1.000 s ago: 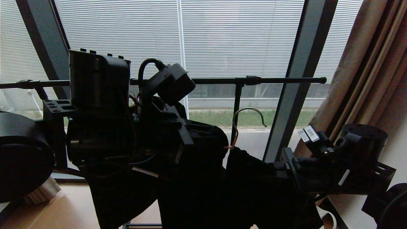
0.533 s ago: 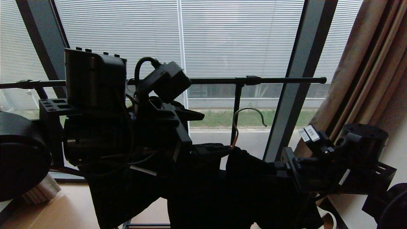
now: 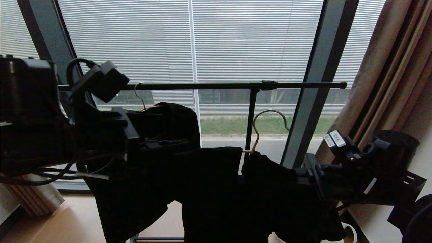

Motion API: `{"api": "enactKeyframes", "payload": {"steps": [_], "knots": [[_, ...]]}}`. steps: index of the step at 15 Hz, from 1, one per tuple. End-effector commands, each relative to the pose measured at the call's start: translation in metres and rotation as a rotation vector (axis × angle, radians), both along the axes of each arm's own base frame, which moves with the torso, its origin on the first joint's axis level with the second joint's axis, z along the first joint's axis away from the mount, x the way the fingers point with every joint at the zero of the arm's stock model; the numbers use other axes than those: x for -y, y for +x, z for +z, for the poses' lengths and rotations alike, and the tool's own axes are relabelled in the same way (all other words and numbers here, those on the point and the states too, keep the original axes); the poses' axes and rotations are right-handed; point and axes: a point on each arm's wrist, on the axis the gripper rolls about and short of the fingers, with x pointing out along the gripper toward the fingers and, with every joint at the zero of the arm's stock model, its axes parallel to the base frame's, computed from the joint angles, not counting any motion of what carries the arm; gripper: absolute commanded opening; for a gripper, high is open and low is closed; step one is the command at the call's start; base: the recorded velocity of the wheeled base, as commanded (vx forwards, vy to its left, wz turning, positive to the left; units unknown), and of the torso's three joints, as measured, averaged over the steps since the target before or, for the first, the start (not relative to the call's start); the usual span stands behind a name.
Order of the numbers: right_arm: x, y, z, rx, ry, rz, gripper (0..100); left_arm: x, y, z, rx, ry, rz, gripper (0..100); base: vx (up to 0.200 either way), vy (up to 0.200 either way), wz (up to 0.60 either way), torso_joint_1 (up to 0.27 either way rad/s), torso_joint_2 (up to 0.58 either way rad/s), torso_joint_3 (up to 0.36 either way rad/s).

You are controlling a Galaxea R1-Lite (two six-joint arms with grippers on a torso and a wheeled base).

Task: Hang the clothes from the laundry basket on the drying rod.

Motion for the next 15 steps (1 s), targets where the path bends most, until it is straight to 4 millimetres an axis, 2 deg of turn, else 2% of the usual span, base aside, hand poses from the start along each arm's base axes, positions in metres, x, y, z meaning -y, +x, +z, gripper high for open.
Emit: {"api": "enactKeyframes", "payload": {"steps": [1, 5, 7, 8, 11, 15], "knots": [[0.005, 0.001, 0.001, 0.011, 0.005, -0.013, 0, -0.034, -0.014, -0.010, -0.026, -0.021, 0.038, 100, 0.000, 0.000, 0.00, 0.000, 0.00, 0.000], [0.014, 0.004, 0.002, 0.048, 0.026, -0.017, 0, -0.063, -0.013, -0.025, -0.092, -0.074, 0.004, 100, 0.000, 0.000, 0.00, 0.000, 0.00, 0.000], [0.017, 0.004, 0.004, 0.044, 0.034, -0.006, 0, -0.073, -0.009, -0.039, -0.133, -0.080, -0.010, 100, 0.000, 0.000, 0.00, 0.000, 0.00, 0.000], [0.018, 0.003, 0.004, 0.045, 0.035, -0.004, 0, -0.077, -0.002, -0.053, -0.167, -0.071, -0.015, 100, 0.000, 0.000, 0.00, 0.000, 0.00, 0.000], [0.017, 0.002, 0.004, 0.045, 0.035, -0.003, 0, -0.077, 0.012, -0.073, -0.231, -0.067, -0.025, 100, 0.000, 0.000, 0.00, 0.000, 0.00, 0.000], [0.018, -0.002, 0.007, 0.053, 0.037, -0.003, 0, -0.077, 0.026, -0.090, -0.240, -0.068, -0.025, 100, 0.000, 0.000, 0.00, 0.000, 0.00, 0.000]]}}
